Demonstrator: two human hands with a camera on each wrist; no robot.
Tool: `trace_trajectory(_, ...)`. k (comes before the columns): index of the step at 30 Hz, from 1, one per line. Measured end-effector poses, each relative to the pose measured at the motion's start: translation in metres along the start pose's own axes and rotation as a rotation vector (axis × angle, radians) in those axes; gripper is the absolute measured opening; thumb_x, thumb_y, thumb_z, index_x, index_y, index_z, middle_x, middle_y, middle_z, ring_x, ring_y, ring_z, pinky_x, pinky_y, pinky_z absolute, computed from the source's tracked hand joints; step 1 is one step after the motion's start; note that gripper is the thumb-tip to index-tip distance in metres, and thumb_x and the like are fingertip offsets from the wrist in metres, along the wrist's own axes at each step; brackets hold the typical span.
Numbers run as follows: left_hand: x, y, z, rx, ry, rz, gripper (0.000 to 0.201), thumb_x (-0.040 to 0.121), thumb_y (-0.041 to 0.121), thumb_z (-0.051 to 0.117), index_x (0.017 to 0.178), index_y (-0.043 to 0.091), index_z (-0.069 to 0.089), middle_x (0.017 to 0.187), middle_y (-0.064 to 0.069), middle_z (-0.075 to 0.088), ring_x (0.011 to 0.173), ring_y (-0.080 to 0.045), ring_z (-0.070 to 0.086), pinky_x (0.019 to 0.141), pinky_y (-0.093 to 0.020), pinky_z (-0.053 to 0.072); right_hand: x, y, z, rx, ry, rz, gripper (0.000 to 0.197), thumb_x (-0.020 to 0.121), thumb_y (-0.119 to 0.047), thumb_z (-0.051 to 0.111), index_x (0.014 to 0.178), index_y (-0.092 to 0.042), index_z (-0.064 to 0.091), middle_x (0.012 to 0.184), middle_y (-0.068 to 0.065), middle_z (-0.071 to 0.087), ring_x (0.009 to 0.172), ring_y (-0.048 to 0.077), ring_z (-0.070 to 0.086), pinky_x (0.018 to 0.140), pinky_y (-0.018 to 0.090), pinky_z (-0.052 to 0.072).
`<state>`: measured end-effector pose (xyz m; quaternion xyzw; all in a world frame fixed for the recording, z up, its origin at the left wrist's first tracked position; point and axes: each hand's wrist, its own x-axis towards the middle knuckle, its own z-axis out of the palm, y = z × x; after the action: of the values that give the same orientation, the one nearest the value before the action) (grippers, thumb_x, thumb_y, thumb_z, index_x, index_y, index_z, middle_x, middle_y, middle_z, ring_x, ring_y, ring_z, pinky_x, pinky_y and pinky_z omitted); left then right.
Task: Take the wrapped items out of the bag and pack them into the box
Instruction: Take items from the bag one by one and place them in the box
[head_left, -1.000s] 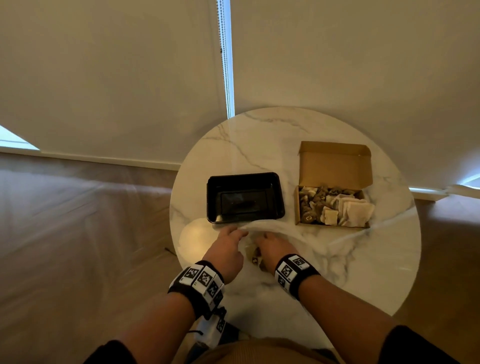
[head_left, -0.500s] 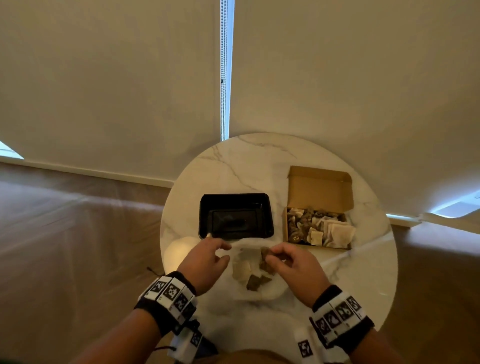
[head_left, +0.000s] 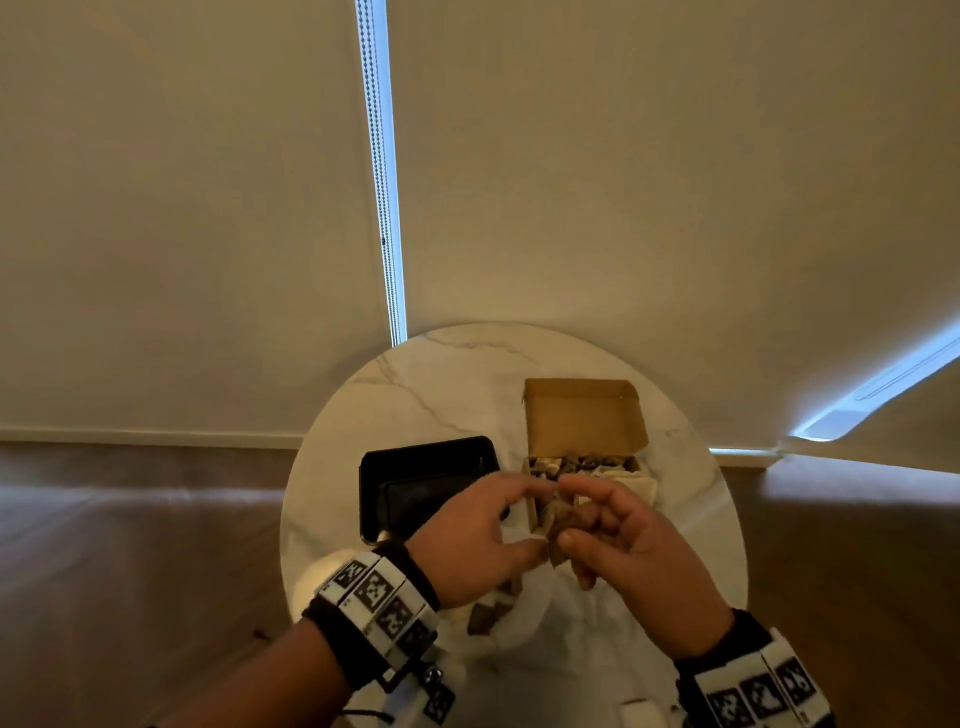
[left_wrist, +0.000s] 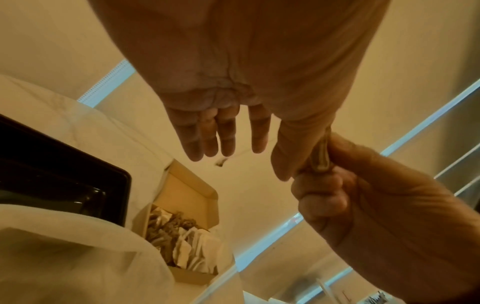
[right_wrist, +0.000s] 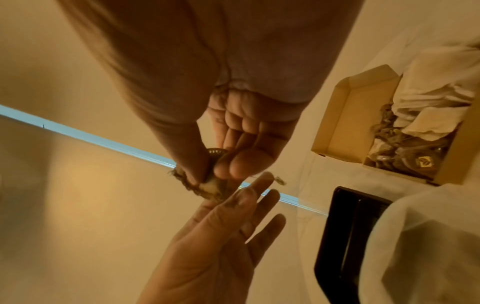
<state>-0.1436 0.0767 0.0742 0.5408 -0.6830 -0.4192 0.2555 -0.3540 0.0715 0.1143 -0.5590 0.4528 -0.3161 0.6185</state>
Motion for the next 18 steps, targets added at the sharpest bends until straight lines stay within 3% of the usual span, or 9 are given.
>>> trace_trajectory(3,0.008,0.011,0.003,0.018,0.029,0.064,0.049,0.092,0.048,0.067,0.139,0.041,0.056,0.146,0.021,0.048,0.133,0.002,0.047,0.113,-0.032,0.045,-0.001,-0.006,-0.001,0.102,-0.044,-0.009,0.038,0.089,-0.005,0.071,0.125,-0.016,0.071,0.090,0.019,0.070,0.071,0.025,0.063,0.068,0.035,0.057)
trace_trajectory(6,0.013,0.014,0.000,0.015,0.066,0.094,0.030,0.100,0.035,0.059,0.128,0.033,0.066,0.143,0.018,0.051,0.130,0.001,0.051,0.112,-0.031,0.045,0.001,-0.008,-0.002,0.154,-0.047,-0.009,0.033,0.087,-0.014,0.074,0.119,-0.017,0.075,0.089,0.017,0.071,0.073,0.026,0.065,0.069,0.035,0.058)
trace_trajectory(8,0.013,0.016,-0.002,-0.028,0.067,0.110,0.020,0.103,0.037,0.054,0.116,0.033,0.069,0.127,0.018,0.060,0.117,0.000,0.059,0.103,-0.031,0.051,0.004,-0.010,0.000,0.192,-0.030,-0.014,0.035,0.083,-0.022,0.078,0.116,-0.012,0.075,0.090,0.020,0.071,0.072,0.025,0.065,0.067,0.034,0.058)
trace_trajectory(10,0.010,0.019,-0.004,-0.080,0.068,0.097,0.015,0.104,0.036,0.054,0.105,0.031,0.068,0.103,0.014,0.067,0.097,-0.003,0.064,0.088,-0.029,0.054,0.007,-0.008,-0.001,0.294,-0.014,-0.010,0.051,0.073,-0.033,0.088,0.111,-0.002,0.073,0.089,0.023,0.069,0.070,0.023,0.065,0.063,0.033,0.058)
trace_trajectory(13,0.003,0.018,-0.004,-0.115,0.067,0.079,0.015,0.105,0.031,0.054,0.101,0.026,0.067,0.091,0.009,0.070,0.086,-0.005,0.066,0.081,-0.028,0.056,0.011,-0.008,0.001,0.489,0.017,0.003,0.066,0.065,-0.035,0.094,0.109,0.006,0.068,0.086,0.021,0.066,0.067,0.021,0.065,0.059,0.032,0.059)
trace_trajectory(15,-0.001,0.014,-0.005,-0.137,0.051,0.062,0.016,0.106,0.031,0.052,0.102,0.028,0.067,0.088,0.008,0.070,0.082,-0.006,0.067,0.080,-0.030,0.057,0.015,-0.013,0.005,0.588,0.056,0.022,0.049,0.073,-0.027,0.088,0.104,0.002,0.065,0.081,0.017,0.064,0.064,0.019,0.064,0.056,0.030,0.058)
trace_trajectory(18,-0.004,0.011,-0.006,-0.075,0.054,0.048,0.016,0.106,0.034,0.052,0.105,0.032,0.068,0.077,0.013,0.063,0.072,-0.002,0.060,0.072,-0.022,0.052,0.024,-0.022,0.010,0.671,0.121,0.052,0.015,0.088,-0.018,0.063,0.097,-0.007,0.060,0.077,0.011,0.063,0.060,0.017,0.062,0.051,0.027,0.056)
